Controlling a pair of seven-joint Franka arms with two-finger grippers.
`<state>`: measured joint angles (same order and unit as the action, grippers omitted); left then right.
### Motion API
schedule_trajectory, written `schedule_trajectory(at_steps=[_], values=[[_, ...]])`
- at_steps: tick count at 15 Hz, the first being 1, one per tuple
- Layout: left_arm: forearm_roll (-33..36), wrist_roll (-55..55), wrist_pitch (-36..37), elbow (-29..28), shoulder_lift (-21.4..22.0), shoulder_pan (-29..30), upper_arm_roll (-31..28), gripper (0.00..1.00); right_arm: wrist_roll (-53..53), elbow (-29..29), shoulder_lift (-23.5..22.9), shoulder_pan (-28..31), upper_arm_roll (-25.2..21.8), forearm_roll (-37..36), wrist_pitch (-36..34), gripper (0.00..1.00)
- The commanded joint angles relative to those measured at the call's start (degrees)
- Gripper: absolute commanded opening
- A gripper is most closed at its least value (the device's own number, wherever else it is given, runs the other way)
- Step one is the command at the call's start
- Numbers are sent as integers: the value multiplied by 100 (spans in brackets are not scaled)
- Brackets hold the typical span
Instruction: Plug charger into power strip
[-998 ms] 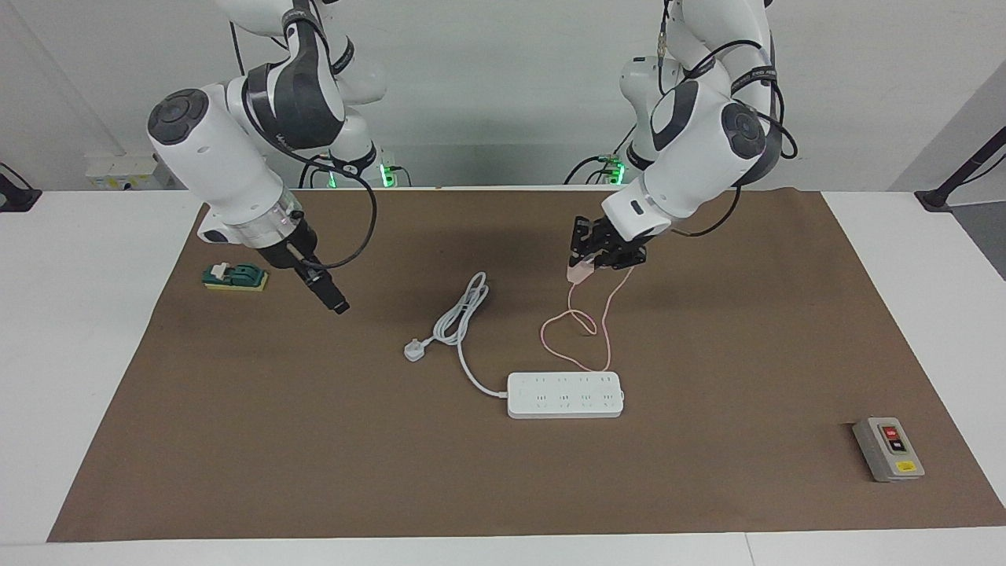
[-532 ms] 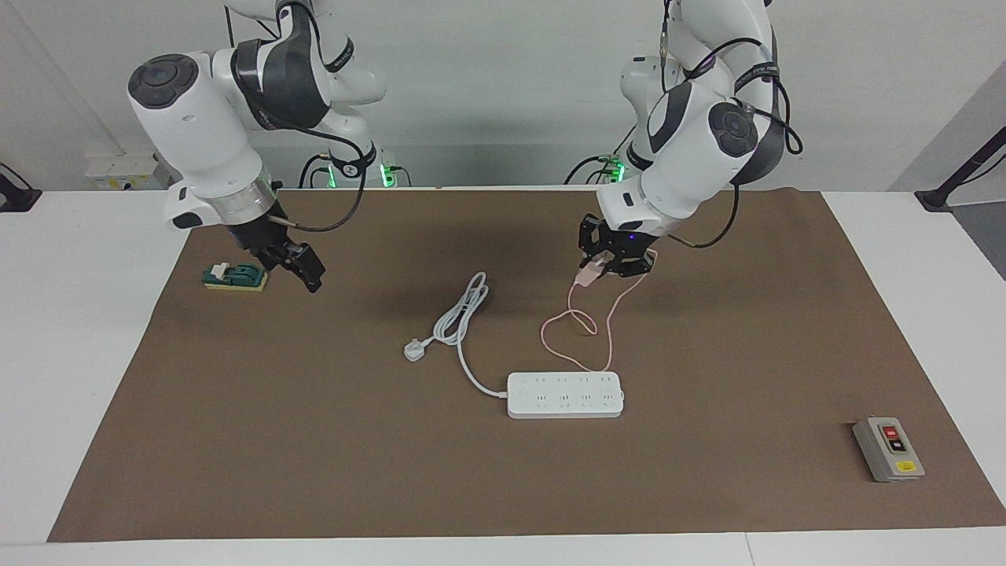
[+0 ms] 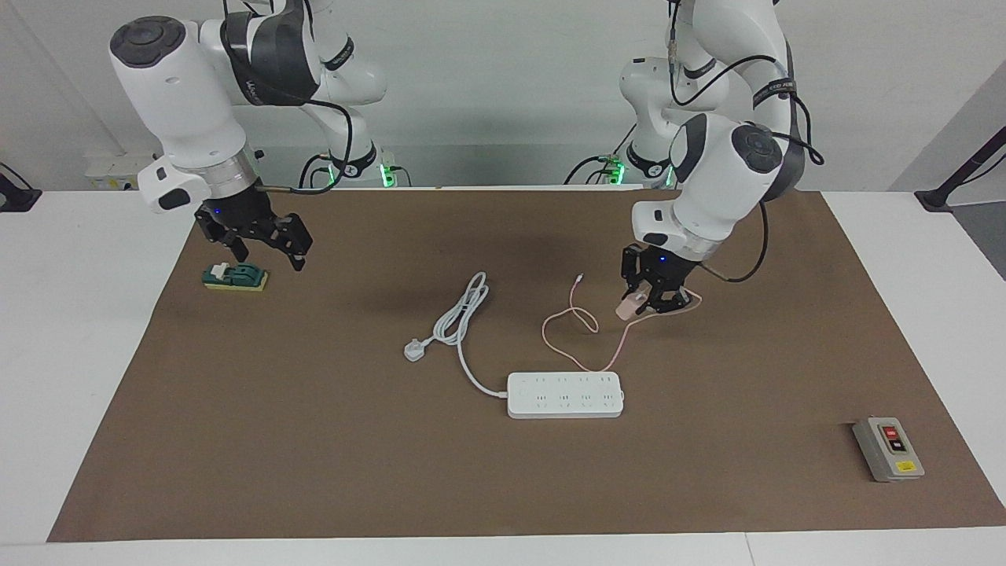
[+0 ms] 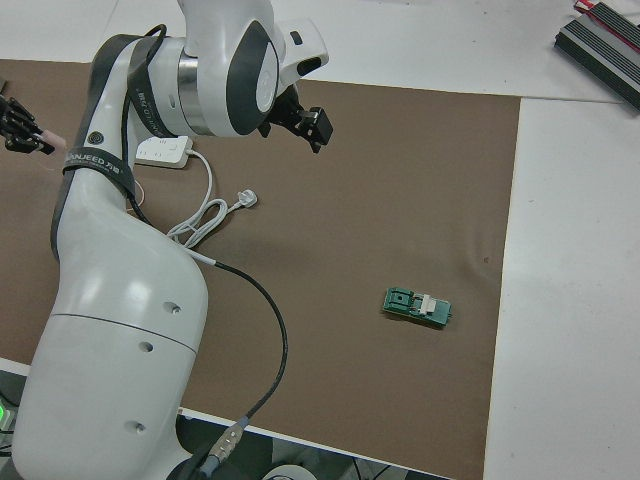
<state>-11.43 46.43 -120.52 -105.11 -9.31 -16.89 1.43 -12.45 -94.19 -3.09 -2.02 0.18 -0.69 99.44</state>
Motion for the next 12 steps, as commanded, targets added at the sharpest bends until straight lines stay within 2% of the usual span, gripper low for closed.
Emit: schedule_trajectory(at_steps=[1,3,7,12], values=[[264,121,-742,-63,-211,-52,33,0,496,-20,159,88,52,-116,-301,100],[719,156,-1112,-54,-343,-60,51,0,760,-20,229,106,52,-116,-582,100],[774,516,-1097,33,-571,-78,68,0,1078,-46,458,115,78,-116,-917,100],[800,525,-630,903,-1195,-139,77,0,1288,-82,608,246,131,-98,-1295,100]])
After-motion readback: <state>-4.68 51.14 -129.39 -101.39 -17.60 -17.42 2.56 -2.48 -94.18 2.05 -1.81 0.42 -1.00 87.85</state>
